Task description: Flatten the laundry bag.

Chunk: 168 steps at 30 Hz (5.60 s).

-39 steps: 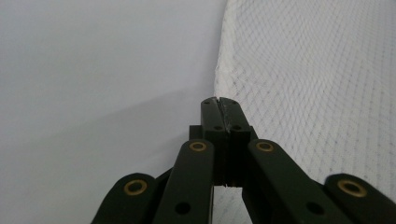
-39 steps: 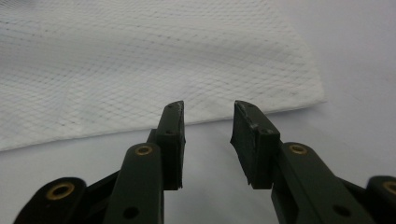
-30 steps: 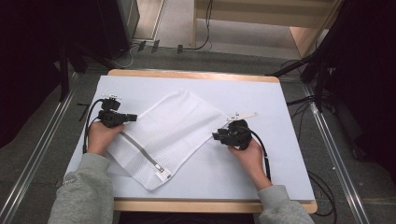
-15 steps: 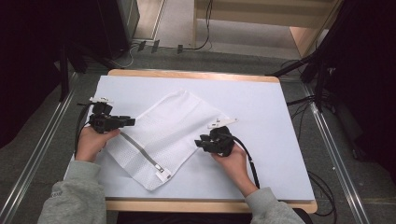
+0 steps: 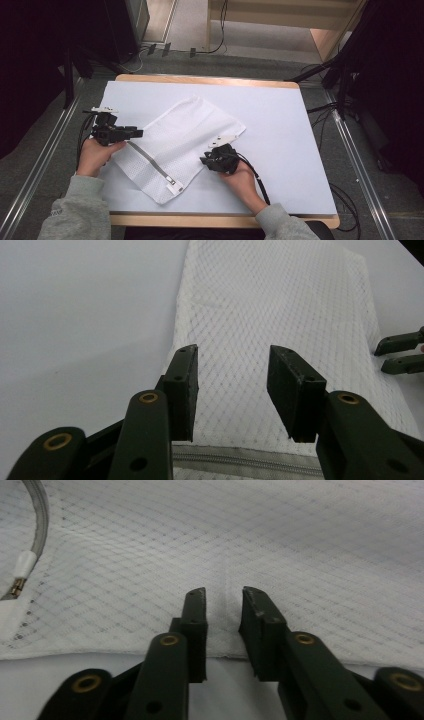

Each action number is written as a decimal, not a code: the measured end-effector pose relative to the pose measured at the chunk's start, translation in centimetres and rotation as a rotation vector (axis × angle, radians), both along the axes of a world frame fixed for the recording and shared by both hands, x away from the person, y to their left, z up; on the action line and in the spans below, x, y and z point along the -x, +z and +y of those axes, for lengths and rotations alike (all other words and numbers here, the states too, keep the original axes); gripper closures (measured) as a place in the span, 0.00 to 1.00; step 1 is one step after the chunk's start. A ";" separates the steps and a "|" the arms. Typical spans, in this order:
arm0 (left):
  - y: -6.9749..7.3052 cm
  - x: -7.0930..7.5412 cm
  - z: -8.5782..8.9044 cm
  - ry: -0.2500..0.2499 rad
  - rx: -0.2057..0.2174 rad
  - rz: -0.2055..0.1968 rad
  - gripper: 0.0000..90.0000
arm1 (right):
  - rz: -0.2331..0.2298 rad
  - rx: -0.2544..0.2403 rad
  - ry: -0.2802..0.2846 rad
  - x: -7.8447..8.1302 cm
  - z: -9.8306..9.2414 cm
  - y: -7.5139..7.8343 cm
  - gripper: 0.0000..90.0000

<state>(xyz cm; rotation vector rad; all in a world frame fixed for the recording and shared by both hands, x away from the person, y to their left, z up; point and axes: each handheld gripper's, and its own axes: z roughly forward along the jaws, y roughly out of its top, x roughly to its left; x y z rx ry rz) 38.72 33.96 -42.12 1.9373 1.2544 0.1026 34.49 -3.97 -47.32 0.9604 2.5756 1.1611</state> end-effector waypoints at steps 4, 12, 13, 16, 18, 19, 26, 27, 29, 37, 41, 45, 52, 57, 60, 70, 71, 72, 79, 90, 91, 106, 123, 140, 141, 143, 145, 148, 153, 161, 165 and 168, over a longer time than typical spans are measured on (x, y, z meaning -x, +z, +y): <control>0.1 0.0 0.0 -0.004 0.000 -0.004 0.63 | 0.012 -0.005 -0.016 0.1 -0.1 -0.1 1.00; 0.1 -0.1 -0.1 0.000 -0.004 -0.004 0.62 | 0.097 -0.002 -0.009 -1.2 -1.1 0.5 1.00; 0.1 -0.1 -0.1 0.001 -0.004 -0.005 0.62 | 0.099 -0.006 -0.010 -1.3 -1.3 0.6 1.00; 0.0 -0.3 -0.4 -0.007 -0.013 -0.005 0.61 | 0.123 -0.026 -0.025 -1.9 -2.5 0.7 1.00; 0.0 -0.4 -0.5 -0.006 -0.010 -0.004 0.61 | 0.123 -0.021 -0.033 -2.1 -3.2 0.8 1.00; 0.0 -0.5 -0.7 -0.007 -0.016 -0.007 0.60 | 0.125 -0.021 -0.043 -2.1 -3.4 0.8 1.00; -0.1 -1.2 -1.3 -0.013 -0.027 -0.008 0.59 | 0.126 -0.023 -0.109 -2.9 -6.1 1.1 1.00; -0.2 -1.3 -1.4 -0.014 -0.030 -0.009 0.59 | 0.132 -0.028 -0.118 -3.0 -6.5 1.0 1.00; -0.3 -1.6 -1.6 -0.013 -0.035 -0.011 0.59 | 0.140 -0.048 -0.137 -3.3 -7.2 0.9 1.00; -1.2 -3.2 -1.9 0.006 -0.071 -0.004 0.59 | 0.133 -0.061 -0.146 -2.9 -7.6 0.7 1.00; -2.0 -3.9 -1.7 0.025 -0.064 0.006 0.60 | 0.127 -0.065 -0.155 -2.6 -7.4 0.6 1.00; -2.7 -4.4 -1.8 0.022 -0.077 0.019 0.63 | 0.108 -0.064 -0.165 -2.6 -7.5 0.4 0.95; -3.3 -4.6 -2.1 0.018 -0.075 0.045 0.75 | 0.074 -0.075 -0.162 -2.2 -6.2 0.2 0.77; -3.3 -4.4 -2.6 -0.011 -0.116 0.030 0.88 | 0.054 -0.070 -0.134 -1.8 -4.9 0.0 0.73; -3.3 -4.3 -2.7 -0.029 -0.126 0.037 0.96 | 0.041 -0.066 -0.125 -1.6 -4.3 -0.1 0.71; -3.5 -4.3 -2.6 -0.030 -0.064 0.085 1.00 | -0.041 -0.001 -0.111 -0.6 -2.8 -0.4 1.00; -3.5 -4.3 -2.5 -0.026 -0.057 0.088 1.00 | -0.033 -0.004 -0.112 -0.8 -2.9 -0.4 1.00; -3.6 -4.3 -2.5 -0.020 -0.046 0.091 1.00 | -0.015 -0.017 -0.116 -0.9 -3.1 -0.4 1.00; -3.5 -4.0 -2.8 -0.002 -0.027 0.101 1.00 | 0.041 -0.020 -0.142 -2.0 -4.1 0.1 1.00; -3.0 -1.7 -5.1 -0.015 0.003 0.078 1.00 | 0.090 -0.014 -0.204 -4.6 -7.5 0.6 1.00; -3.1 -1.4 -5.4 -0.021 -0.003 0.079 1.00 | 0.095 -0.011 -0.206 -4.9 -7.8 0.6 1.00; -3.4 3.1 -6.8 -0.030 -0.007 0.105 1.00 | 0.129 -0.029 -0.221 -7.1 -10.3 1.0 1.00; -0.4 1.3 -5.0 0.016 0.015 -0.013 0.97 | 0.113 -0.033 -0.174 -6.9 -8.9 1.3 1.00; -0.7 -9.1 -8.2 0.033 -0.029 -0.004 1.00 | 0.118 -0.028 -0.138 -4.8 -8.1 0.8 1.00; -0.7 -9.6 -8.3 0.031 -0.031 -0.002 1.00 | 0.117 -0.024 -0.135 -4.7 -8.0 0.7 1.00; -0.7 -10.6 -8.8 0.035 -0.055 -0.007 1.00 | 0.113 -0.015 -0.129 -4.6 -7.9 0.6 1.00; -0.8 -11.7 -9.2 0.046 -0.064 -0.007 1.00 | 0.108 -0.009 -0.126 -4.4 -7.7 0.5 1.00; -1.1 -13.0 -9.6 0.062 -0.080 -0.009 1.00 | 0.104 -0.002 -0.119 -4.2 -7.5 0.4 1.00; -2.4 -14.6 -9.9 0.080 -0.079 0.026 1.00 | 0.108 -0.003 -0.121 -4.0 -7.5 0.3 1.00; -3.8 -14.8 -11.1 0.038 -0.098 0.024 1.00 | 0.106 -0.005 -0.120 -4.0 -7.7 0.2 1.00; -3.7 -14.9 -10.5 0.080 -0.119 0.013 1.00 | 0.102 -0.005 -0.118 -4.0 -7.7 0.2 1.00; -3.5 -15.0 -9.7 0.125 -0.131 0.017 1.00 | 0.102 -0.007 -0.115 -4.0 -7.7 0.1 1.00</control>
